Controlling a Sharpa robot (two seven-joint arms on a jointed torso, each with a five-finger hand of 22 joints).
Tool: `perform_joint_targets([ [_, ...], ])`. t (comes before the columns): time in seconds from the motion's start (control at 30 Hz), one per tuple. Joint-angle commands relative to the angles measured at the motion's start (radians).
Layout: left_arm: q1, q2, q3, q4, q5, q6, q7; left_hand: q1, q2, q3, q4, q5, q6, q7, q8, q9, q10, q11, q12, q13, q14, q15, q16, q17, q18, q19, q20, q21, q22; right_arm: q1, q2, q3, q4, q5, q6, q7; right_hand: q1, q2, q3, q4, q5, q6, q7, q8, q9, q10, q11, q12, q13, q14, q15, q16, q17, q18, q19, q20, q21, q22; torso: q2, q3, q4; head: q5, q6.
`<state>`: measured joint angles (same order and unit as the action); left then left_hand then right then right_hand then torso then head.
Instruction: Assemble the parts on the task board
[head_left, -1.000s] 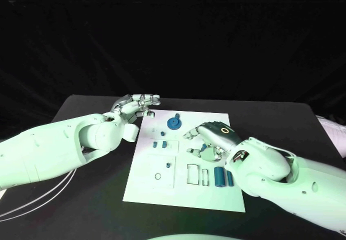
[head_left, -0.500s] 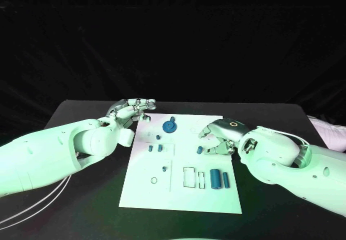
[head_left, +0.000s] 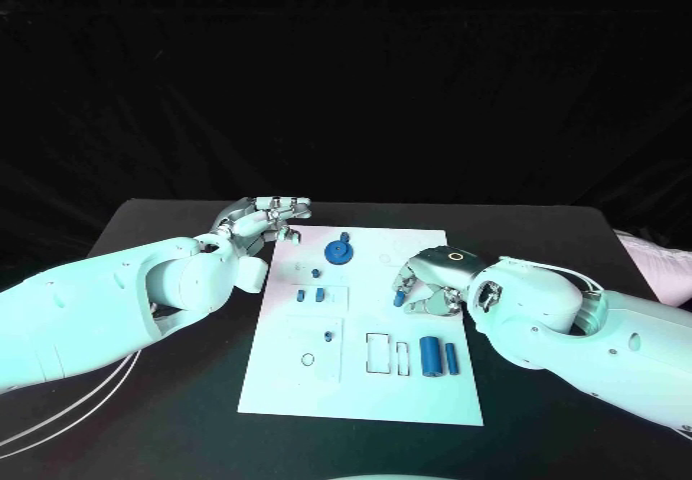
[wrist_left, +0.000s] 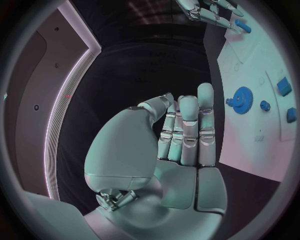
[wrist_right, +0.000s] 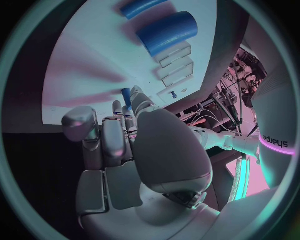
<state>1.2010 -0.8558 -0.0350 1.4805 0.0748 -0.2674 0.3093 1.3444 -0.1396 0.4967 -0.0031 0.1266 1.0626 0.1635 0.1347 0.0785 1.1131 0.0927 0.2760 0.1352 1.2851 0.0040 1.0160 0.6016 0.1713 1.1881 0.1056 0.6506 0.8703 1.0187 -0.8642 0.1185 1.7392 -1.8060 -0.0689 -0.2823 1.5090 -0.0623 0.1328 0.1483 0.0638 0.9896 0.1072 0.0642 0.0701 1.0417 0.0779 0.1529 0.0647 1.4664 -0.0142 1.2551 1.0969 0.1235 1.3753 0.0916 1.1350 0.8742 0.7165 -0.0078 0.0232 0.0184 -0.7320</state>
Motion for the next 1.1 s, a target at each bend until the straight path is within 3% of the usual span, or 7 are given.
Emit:
perform_joint_targets([
  [0.03,0.000,0.001,0.000,0.002,-0.007,0.019,0.004,-0.002,0.003,-0.006,0.003,0.000,-0.009,0.000,0.006,-0.001,-0.007,-0.003,0.004,0.002,-0.001,0.001,-0.002,-0.001,0.010,0.008,0.001,-0.003,-0.001,-0.002,0.007,-0.004,-0.006,0.001,-0.016,0.024,0.005,0.012,0.022,-0.004,-0.003,0.008,0.002,0.001,-0.002,0.019,-0.001,-0.001,-0.002,0.035,0.006,0.008,0.004,0.000,0.008,0.003,0.005,0.004,0.000,-0.0006,0.0006,0.000,-0.002],
  [0.3,0.000,0.001,0.000,0.002,-0.008,0.019,0.003,-0.002,0.004,-0.008,0.003,0.000,-0.009,0.000,0.006,-0.002,-0.008,-0.003,0.005,0.002,-0.001,0.001,-0.002,-0.001,0.010,0.008,0.001,-0.004,-0.002,-0.004,0.016,-0.009,-0.012,0.001,-0.013,0.033,0.012,0.018,0.098,-0.014,-0.002,0.063,0.012,0.016,0.005,0.102,-0.012,-0.007,0.000,0.035,-0.004,0.017,0.011,-0.001,0.013,-0.003,0.012,0.014,0.000,0.0000,-0.0005,0.001,-0.004],
  [0.5,0.000,0.001,0.000,0.002,-0.009,0.020,0.002,-0.002,0.004,-0.008,0.003,0.000,-0.009,0.000,0.006,-0.002,-0.008,-0.003,0.005,0.002,-0.001,0.001,-0.002,-0.001,0.010,0.008,0.001,-0.004,-0.002,-0.006,0.018,-0.010,-0.013,0.002,-0.023,0.034,0.011,0.023,0.162,-0.030,-0.004,0.129,0.007,0.035,0.015,0.176,-0.026,-0.008,0.005,0.038,-0.016,0.032,0.027,-0.004,0.021,-0.015,0.025,0.032,-0.001,0.0002,-0.0008,0.001,-0.005],
  [0.73,0.000,0.002,0.000,0.001,-0.009,0.022,0.000,-0.002,0.004,-0.008,0.003,0.000,-0.009,0.000,0.006,-0.002,-0.008,-0.003,0.005,0.002,-0.001,0.001,-0.002,-0.001,0.010,0.008,0.001,-0.004,-0.002,-0.007,0.021,-0.011,-0.011,0.000,-0.063,0.027,-0.018,0.010,0.198,-0.035,-0.002,0.141,0.007,0.028,0.016,0.196,-0.027,-0.029,0.004,0.037,-0.018,0.037,0.031,-0.005,0.023,-0.020,0.029,0.037,0.000,0.0002,-0.0003,0.000,-0.007],
  [0.9,0.000,0.003,0.000,0.000,-0.011,0.023,0.000,-0.003,0.004,-0.009,0.002,0.000,-0.011,0.001,0.006,-0.002,-0.010,-0.003,0.006,0.001,-0.001,0.001,-0.002,-0.002,0.010,0.009,0.001,-0.006,-0.002,-0.007,0.023,-0.011,-0.010,-0.002,-0.073,0.017,-0.057,-0.020,0.204,-0.024,0.002,0.129,0.013,0.013,0.013,0.190,-0.022,-0.049,0.003,0.036,-0.013,0.038,0.031,-0.005,0.022,-0.018,0.028,0.036,-0.001,-0.0003,-0.0004,0.000,-0.006],
  [1.03,0.000,0.003,0.000,0.000,-0.012,0.023,-0.001,-0.003,0.004,-0.009,0.002,0.000,-0.011,0.001,0.006,-0.002,-0.010,-0.003,0.006,0.001,-0.001,0.001,-0.002,-0.002,0.010,0.009,0.001,-0.006,-0.002,-0.007,0.025,-0.011,-0.009,-0.007,-0.062,0.008,-0.093,-0.067,0.197,-0.014,0.009,0.088,0.026,-0.004,0.002,0.152,-0.007,-0.079,-0.001,0.034,-0.002,0.036,0.026,-0.005,0.018,-0.010,0.022,0.028,0.000,-0.0002,-0.0006,0.000,-0.006],
  [1.1,0.000,0.003,0.000,-0.001,-0.012,0.023,-0.001,-0.003,0.004,-0.009,0.002,0.000,-0.011,0.001,0.006,-0.002,-0.010,-0.003,0.006,0.001,-0.001,0.001,-0.002,-0.002,0.010,0.009,0.001,-0.006,-0.002,-0.007,0.025,-0.011,-0.010,-0.009,-0.056,0.004,-0.099,-0.079,0.195,-0.014,0.009,0.072,0.029,-0.004,-0.001,0.138,-0.003,-0.086,-0.001,0.033,0.001,0.034,0.022,-0.004,0.016,-0.006,0.019,0.025,0.000,0.0000,-0.0009,0.000,-0.006],
])
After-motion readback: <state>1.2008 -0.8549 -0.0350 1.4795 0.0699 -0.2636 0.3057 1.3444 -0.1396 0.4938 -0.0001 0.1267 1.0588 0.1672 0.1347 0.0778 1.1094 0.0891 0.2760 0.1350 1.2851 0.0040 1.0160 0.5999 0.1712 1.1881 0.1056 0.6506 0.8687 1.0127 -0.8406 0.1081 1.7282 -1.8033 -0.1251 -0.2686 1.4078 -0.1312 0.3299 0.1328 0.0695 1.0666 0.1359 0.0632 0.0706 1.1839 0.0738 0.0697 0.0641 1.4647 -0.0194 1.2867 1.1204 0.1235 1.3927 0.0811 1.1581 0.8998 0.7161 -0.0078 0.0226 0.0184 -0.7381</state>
